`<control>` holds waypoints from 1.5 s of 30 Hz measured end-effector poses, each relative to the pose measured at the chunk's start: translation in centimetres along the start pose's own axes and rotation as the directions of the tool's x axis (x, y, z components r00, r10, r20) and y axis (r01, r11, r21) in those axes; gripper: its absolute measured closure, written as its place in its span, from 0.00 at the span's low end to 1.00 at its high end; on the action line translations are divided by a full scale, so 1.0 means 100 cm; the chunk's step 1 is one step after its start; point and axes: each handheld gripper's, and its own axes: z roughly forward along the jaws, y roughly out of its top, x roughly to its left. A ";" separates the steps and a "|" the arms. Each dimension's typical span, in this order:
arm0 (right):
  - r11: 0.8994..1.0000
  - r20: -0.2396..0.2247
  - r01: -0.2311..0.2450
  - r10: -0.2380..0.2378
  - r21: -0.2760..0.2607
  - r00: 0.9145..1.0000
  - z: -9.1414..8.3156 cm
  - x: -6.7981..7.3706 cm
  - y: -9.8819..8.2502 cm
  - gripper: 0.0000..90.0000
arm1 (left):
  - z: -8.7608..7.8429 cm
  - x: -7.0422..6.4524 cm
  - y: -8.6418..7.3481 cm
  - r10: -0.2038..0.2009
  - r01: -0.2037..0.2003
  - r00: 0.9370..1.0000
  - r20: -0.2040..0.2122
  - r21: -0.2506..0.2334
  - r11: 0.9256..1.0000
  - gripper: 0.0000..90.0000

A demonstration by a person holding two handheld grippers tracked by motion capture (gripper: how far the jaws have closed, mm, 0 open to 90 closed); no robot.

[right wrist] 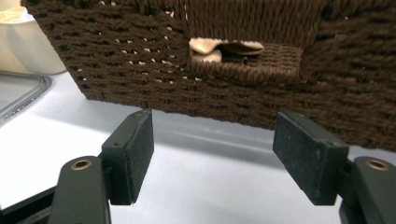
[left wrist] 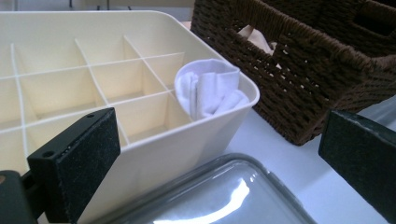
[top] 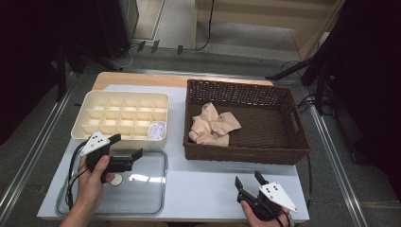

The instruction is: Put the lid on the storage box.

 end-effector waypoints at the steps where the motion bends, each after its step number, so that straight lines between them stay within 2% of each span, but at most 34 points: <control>1: 1.000 -0.002 0.005 -0.005 -0.002 1.000 -0.001 0.000 0.001 0.33 | -0.002 0.000 -0.002 -0.002 0.002 1.000 -0.001 -0.003 1.000 0.00; 6: 1.000 -0.011 0.013 -0.013 -0.003 1.000 -0.002 0.002 0.008 0.33 | -0.011 -0.002 -0.012 0.003 -0.003 1.000 -0.012 -0.011 1.000 0.00; 15: 1.000 -0.030 0.006 -0.006 -0.018 1.000 -0.004 0.003 0.020 0.35 | -0.022 -0.004 -0.028 -0.026 0.026 1.000 -0.012 -0.032 0.999 0.00; 19: 1.000 -0.027 0.010 -0.011 -0.023 1.000 -0.004 0.002 0.025 0.35 | -0.022 -0.004 -0.034 -0.007 0.007 1.000 -0.023 -0.011 1.000 0.00; 25: 0.999 -0.023 0.016 -0.017 -0.034 1.000 -0.004 0.001 0.034 0.35 | -0.024 0.000 -0.045 -0.033 0.033 0.999 -0.028 -0.002 0.999 0.00; 45: 0.999 -0.028 0.022 -0.023 -0.046 0.999 0.006 -0.002 0.066 0.35 | -0.027 0.003 -0.050 -0.038 0.038 0.999 -0.021 -0.002 0.999 0.00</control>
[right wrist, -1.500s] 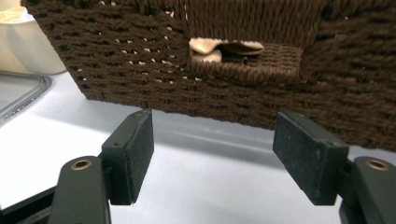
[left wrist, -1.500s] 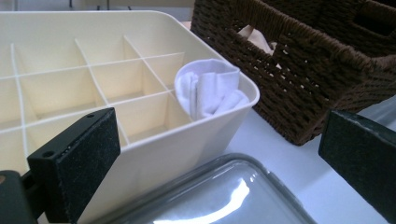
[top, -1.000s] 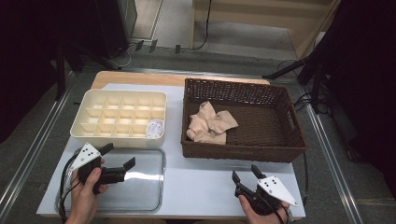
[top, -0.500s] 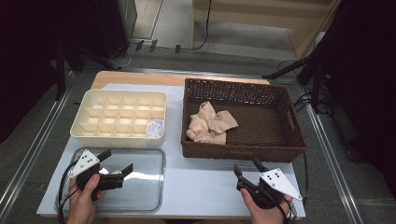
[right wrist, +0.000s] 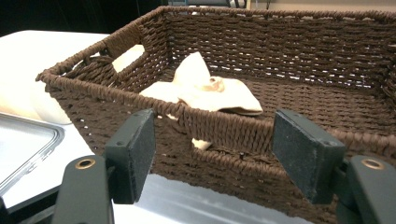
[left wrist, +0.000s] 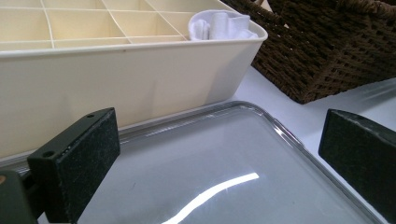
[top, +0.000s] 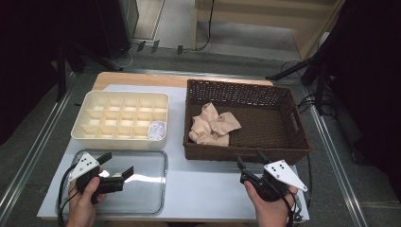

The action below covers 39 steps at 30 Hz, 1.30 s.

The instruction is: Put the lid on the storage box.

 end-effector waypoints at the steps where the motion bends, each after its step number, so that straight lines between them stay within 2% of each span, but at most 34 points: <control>1: 1.000 0.002 0.002 -0.002 0.000 1.000 0.000 0.000 0.001 0.35 | 0.000 0.000 0.000 -0.004 0.004 1.000 0.006 0.002 1.000 0.00; 4: 1.000 0.003 0.002 -0.002 -0.001 1.000 0.003 -0.001 0.005 0.35 | 0.001 0.001 -0.001 0.002 -0.002 1.000 0.013 0.008 1.000 0.00; 15: 1.000 0.004 0.027 -0.027 0.003 1.000 0.013 0.000 0.021 0.35 | 0.000 0.004 -0.001 -0.014 0.014 1.000 0.010 0.003 1.000 0.00; 20: 1.000 -0.004 0.016 -0.016 0.006 1.000 0.018 0.001 0.026 0.35 | -0.001 0.006 -0.001 -0.019 0.019 1.000 0.009 0.002 1.000 0.00; 31: 0.999 -0.010 0.041 -0.041 0.022 0.999 0.039 0.004 0.044 0.35 | -0.004 0.010 -0.001 -0.033 0.033 0.999 -0.002 -0.008 0.999 0.00; 39: 0.999 -0.017 0.037 -0.037 0.034 0.999 0.056 0.006 0.051 0.36 | -0.007 0.014 0.000 -0.044 0.044 0.999 -0.001 -0.017 0.999 0.00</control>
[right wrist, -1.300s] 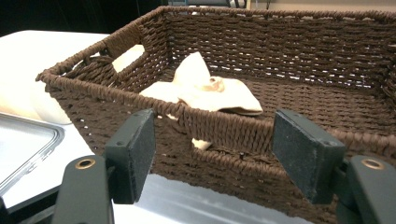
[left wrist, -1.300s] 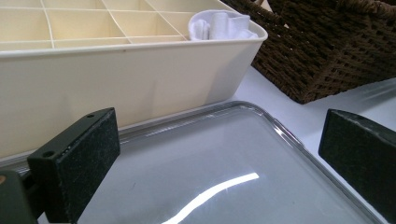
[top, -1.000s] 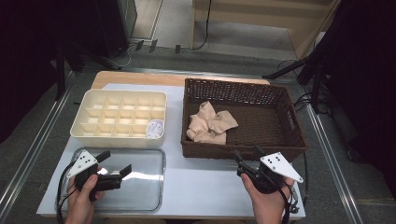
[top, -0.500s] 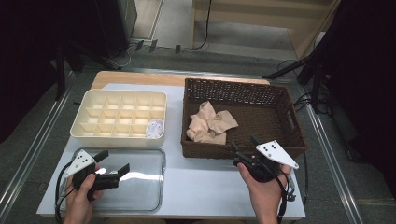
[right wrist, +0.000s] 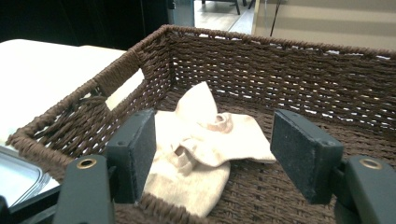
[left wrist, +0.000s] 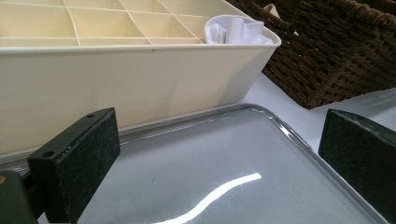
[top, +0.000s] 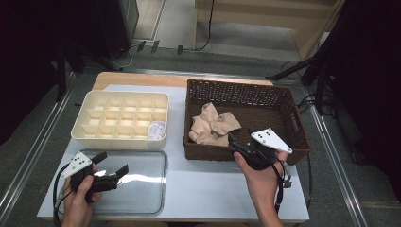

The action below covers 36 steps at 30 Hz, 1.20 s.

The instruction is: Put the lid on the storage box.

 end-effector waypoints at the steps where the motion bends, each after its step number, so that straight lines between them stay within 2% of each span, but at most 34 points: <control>1: 1.000 0.000 -0.002 0.002 0.003 1.000 0.002 0.000 0.001 0.36 | 0.000 0.000 0.000 0.002 -0.002 1.000 -0.003 0.001 1.000 0.00; 7: 1.000 -0.002 -0.003 0.003 0.030 1.000 0.018 -0.004 0.004 0.37 | -0.001 0.002 0.000 -0.008 0.008 1.000 -0.001 -0.001 1.000 0.00; 18: 0.999 0.006 -0.010 0.010 0.049 1.000 0.043 -0.010 0.014 0.40 | -0.002 0.004 -0.001 -0.018 0.018 1.000 -0.002 -0.004 1.000 0.00; 26: 0.997 0.001 0.011 -0.011 0.075 1.000 0.064 -0.012 0.024 0.41 | -0.002 0.006 -0.001 -0.024 0.024 1.000 0.002 -0.006 1.000 0.00; 30: 0.995 -0.006 0.004 -0.003 0.099 1.000 0.076 -0.013 0.027 0.42 | -0.004 0.008 -0.002 -0.032 0.032 0.999 0.002 -0.008 0.999 0.00; 33: 0.991 -0.026 -0.024 0.028 0.134 0.999 0.086 -0.013 0.027 0.46 | -0.005 0.011 -0.002 -0.039 0.039 0.999 0.001 -0.010 0.999 0.00; 36: 0.987 -0.033 -0.013 0.018 0.161 0.999 0.094 -0.014 0.028 0.52 | -0.006 0.012 -0.002 -0.045 0.045 0.999 -0.002 -0.013 0.999 0.00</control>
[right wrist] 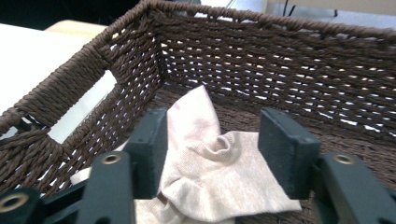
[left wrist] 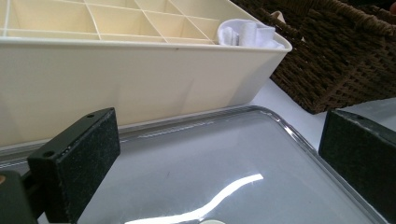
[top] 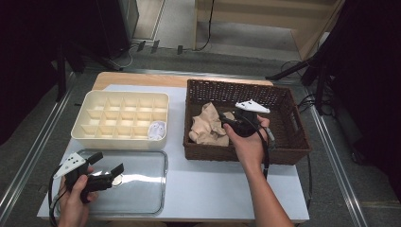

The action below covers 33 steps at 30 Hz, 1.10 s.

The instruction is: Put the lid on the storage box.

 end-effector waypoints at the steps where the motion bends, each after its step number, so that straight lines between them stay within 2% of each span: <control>1: 1.000 -0.007 -0.003 0.003 0.006 1.000 0.002 -0.001 0.001 0.54 | 0.000 0.000 0.000 0.000 0.000 1.000 0.000 0.000 1.000 0.00; 3: 1.000 -0.020 -0.004 0.004 0.026 1.000 0.006 -0.001 0.002 0.57 | -0.001 0.001 0.000 -0.001 0.001 1.000 0.003 -0.002 1.000 0.00; 5: 0.999 -0.018 0.019 -0.018 0.049 1.000 0.010 0.000 0.002 0.61 | -0.001 0.001 0.001 -0.006 0.006 1.000 -0.001 -0.007 1.000 0.00; 12: 0.985 -0.032 0.084 -0.080 0.154 0.996 0.024 0.007 0.000 0.66 | -0.001 0.001 0.001 -0.006 0.006 1.000 0.002 -0.008 1.000 0.00; 15: 0.981 -0.034 0.069 -0.064 0.183 0.997 0.029 0.006 -0.001 0.68 | -0.001 0.000 0.000 -0.003 0.003 1.000 0.007 -0.004 1.000 0.00; 20: 0.972 -0.055 0.075 -0.065 0.221 0.996 0.039 0.010 -0.001 0.67 | -0.001 0.001 0.000 -0.003 0.003 1.000 0.006 -0.004 1.000 0.00; 23: 0.959 -0.040 0.108 -0.101 0.263 0.994 0.047 0.015 -0.003 0.67 | -0.001 0.001 0.000 -0.006 0.006 1.000 0.004 -0.004 1.000 0.00; 25: 0.952 -0.046 0.105 -0.095 0.287 0.994 0.051 0.017 -0.004 0.66 | -0.002 0.002 0.000 -0.004 0.004 1.000 0.002 -0.005 1.000 0.00; 30: 0.943 -0.041 0.077 -0.067 0.323 0.997 0.058 0.020 -0.007 0.60 | -0.002 0.002 0.000 -0.005 0.005 1.000 0.002 -0.006 1.000 0.00; 32: 0.933 -0.035 0.082 -0.074 0.352 0.997 0.061 0.021 -0.009 0.61 | -0.002 0.002 0.000 -0.007 0.007 1.000 0.002 -0.007 1.000 0.00; 33: 0.923 -0.022 0.096 -0.095 0.372 0.995 0.063 0.022 -0.010 0.67 | -0.002 0.002 0.000 -0.007 0.007 1.000 0.002 -0.007 1.000 0.00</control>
